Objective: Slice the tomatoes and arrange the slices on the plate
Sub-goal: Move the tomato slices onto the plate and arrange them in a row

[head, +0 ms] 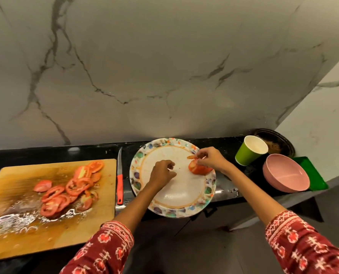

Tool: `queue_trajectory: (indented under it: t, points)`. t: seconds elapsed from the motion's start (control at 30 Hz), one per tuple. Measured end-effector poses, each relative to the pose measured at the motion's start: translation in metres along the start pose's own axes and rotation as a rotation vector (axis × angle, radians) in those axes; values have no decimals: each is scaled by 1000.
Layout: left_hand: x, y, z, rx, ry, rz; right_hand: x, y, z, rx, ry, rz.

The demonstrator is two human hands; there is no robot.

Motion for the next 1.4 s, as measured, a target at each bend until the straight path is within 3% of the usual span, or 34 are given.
queue_trajectory:
  t: [0.13,0.2,0.3,0.73,1.17,1.4]
  points:
    - [-22,-11,17,-2,15,-92,-8,-10,4,63,150,-44]
    - [-30,-17,23,12,-1,-113,-6,-13,8,95,198,15]
    - [-38,-28,30,9,-51,-129,9,-14,19,127,134,88]
    - [-41,-58,35,-31,-304,-272,17,-16,52,130,-7,110]
    - [-29,-46,23,-19,-370,-169,8,-22,34,177,-11,100]
    - [-25,-36,38,-240,-327,-82,12,-15,29,186,-122,24]
Point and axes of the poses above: each hand's wrist, its own y-axis away from the middle knuckle, its own x-axis out of the back of the hand, z = x × y, the point moved 1 cm from there along -y, towards the middle knuckle, and after that the axes turned 6 degrees about -x, right-handed, at the moved point
